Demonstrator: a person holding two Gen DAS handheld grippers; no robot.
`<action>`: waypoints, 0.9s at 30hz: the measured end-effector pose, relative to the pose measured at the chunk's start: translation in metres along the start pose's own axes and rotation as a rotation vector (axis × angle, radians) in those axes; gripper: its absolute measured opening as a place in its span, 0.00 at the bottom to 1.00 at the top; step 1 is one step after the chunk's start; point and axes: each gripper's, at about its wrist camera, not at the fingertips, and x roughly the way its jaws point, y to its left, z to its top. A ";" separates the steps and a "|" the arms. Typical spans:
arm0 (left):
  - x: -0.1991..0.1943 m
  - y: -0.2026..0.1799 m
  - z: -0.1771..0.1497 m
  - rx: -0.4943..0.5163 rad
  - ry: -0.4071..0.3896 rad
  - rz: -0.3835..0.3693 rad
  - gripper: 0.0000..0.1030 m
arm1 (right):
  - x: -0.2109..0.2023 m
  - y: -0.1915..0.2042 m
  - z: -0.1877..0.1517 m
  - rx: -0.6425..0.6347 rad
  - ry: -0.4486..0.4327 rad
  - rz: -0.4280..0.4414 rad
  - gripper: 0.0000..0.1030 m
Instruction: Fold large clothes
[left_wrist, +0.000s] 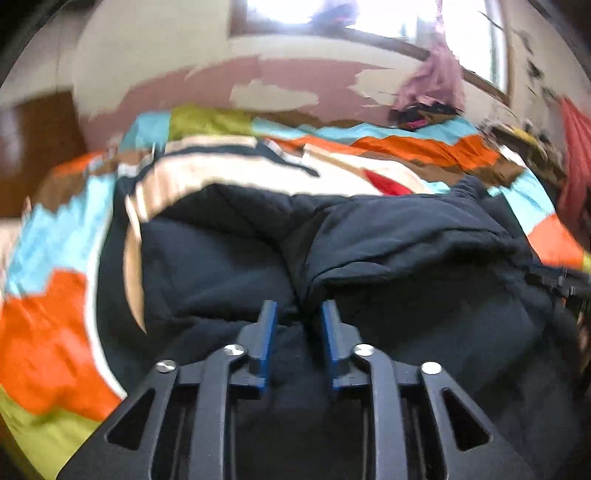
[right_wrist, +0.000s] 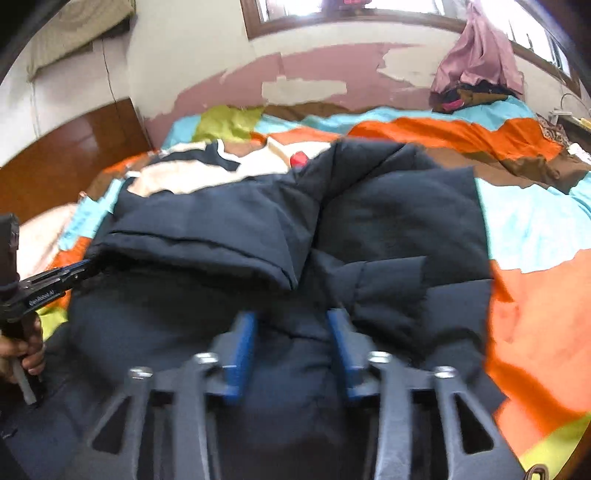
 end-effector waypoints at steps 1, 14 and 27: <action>-0.006 -0.002 0.002 0.022 -0.019 0.004 0.39 | -0.007 0.002 0.003 -0.027 -0.012 -0.006 0.53; 0.042 -0.028 0.066 -0.065 0.036 -0.033 0.68 | 0.024 0.033 0.079 -0.029 -0.079 0.018 0.68; 0.100 -0.024 0.029 -0.011 0.108 -0.016 0.73 | 0.096 0.033 0.052 -0.138 0.038 0.044 0.46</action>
